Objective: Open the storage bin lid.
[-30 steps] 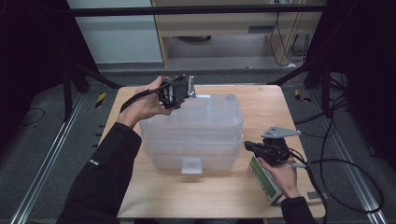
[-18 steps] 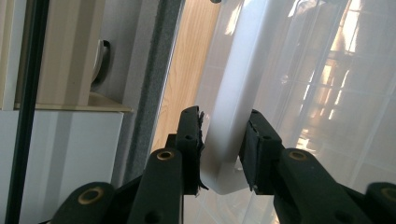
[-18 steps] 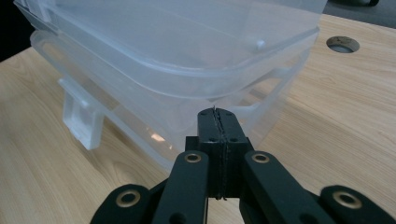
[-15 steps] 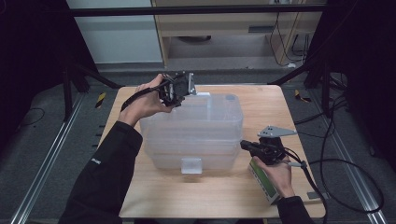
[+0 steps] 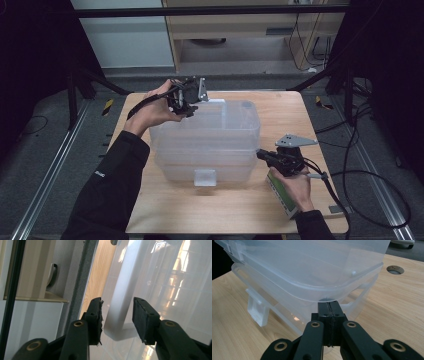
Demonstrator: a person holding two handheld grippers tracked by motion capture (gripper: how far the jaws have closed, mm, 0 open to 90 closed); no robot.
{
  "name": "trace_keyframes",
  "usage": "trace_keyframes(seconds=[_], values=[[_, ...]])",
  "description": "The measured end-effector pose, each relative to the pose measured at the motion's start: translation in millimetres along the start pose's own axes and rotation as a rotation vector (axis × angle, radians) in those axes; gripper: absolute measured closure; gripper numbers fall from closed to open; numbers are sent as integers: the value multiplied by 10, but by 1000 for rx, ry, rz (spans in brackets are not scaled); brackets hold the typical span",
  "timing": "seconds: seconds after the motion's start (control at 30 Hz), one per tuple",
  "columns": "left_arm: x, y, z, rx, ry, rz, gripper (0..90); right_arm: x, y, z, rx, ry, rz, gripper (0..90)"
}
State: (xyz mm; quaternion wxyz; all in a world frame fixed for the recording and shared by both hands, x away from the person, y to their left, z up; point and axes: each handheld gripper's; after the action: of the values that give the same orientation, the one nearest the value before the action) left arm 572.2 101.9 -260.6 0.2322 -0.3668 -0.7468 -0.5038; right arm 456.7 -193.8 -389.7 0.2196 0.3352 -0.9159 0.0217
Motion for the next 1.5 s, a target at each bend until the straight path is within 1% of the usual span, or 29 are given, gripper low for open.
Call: trace_keyframes(seconds=[0.03,0.2,0.27,0.4,0.43,0.47,0.53,0.63,0.67,0.7,0.73,0.83,0.87,0.9,0.93,1.0,1.03,1.07,1.1,1.13,1.17,1.27,1.3,1.33,1.37,1.4,1.43,1.47,1.5], values=[[0,0,0,0,0,0,573,0,0,0,0,0,0,900],[128,-10,24,8,-22,-11,554,1,-1,-1,2,0,-1,900],[223,-9,38,13,-39,-17,547,1,-3,-4,3,2,-2,900],[302,-21,63,21,-43,-31,544,0,-1,-5,6,4,-1,900],[345,-29,84,32,-51,-33,547,1,-4,-7,8,5,-2,900],[345,-29,84,32,-51,-33,548,1,-5,-8,10,5,-2,900],[416,-47,130,43,-69,-37,549,2,-1,-15,12,6,2,900],[447,-61,166,53,-75,-38,557,4,1,-16,14,7,3,900],[471,-74,209,70,-84,-50,563,6,3,-16,12,7,4,900],[471,-74,209,70,-84,-50,565,6,3,-16,12,7,4,900],[503,-83,265,87,-91,-55,566,9,7,-17,11,6,4,900],[542,-93,342,125,-115,-68,573,10,9,-17,11,6,6,900],[560,-101,378,145,-129,-75,580,10,10,-17,11,7,6,900],[572,-106,400,157,-136,-83,585,10,11,-17,12,8,8,900],[572,-106,400,157,-136,-83,590,10,11,-17,12,8,8,900],[607,-128,486,212,-161,-110,600,10,13,-15,14,8,8,900],[607,-128,486,212,-161,-110,600,10,13,-15,14,8,8,900],[619,-141,520,233,-169,-124,600,10,12,-15,14,9,8,900],[637,-157,572,273,-190,-143,602,9,13,-15,14,10,9,900],[637,-157,572,273,-190,-143,606,9,13,-15,14,10,9,900],[652,-168,616,302,-200,-161,609,9,14,-16,14,10,10,900],[679,-179,693,359,-222,-195,622,8,14,-14,15,15,10,900],[679,-179,693,359,-222,-195,630,8,14,-14,15,15,10,900],[693,-180,727,382,-232,-205,630,8,14,-15,14,16,9,900],[718,-184,784,418,-243,-225,633,9,15,-15,15,14,9,900],[718,-184,784,418,-243,-225,636,9,15,-15,15,14,9,900],[738,-202,838,448,-261,-228,636,13,16,-15,17,15,12,900],[753,-223,872,462,-264,-241,636,15,16,-15,17,15,10,900],[753,-223,872,462,-264,-241,636,15,16,-15,17,15,10,900]])
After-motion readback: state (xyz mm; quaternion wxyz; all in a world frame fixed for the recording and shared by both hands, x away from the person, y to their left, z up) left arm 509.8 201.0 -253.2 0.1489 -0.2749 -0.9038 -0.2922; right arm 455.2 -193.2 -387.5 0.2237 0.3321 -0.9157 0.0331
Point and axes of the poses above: each handheld gripper's, and its own axes: x roughly backward along the jaws, z roughly out of its underside, y roughly to its left, and after that the axes turned 6 degrees about -y, right-handed
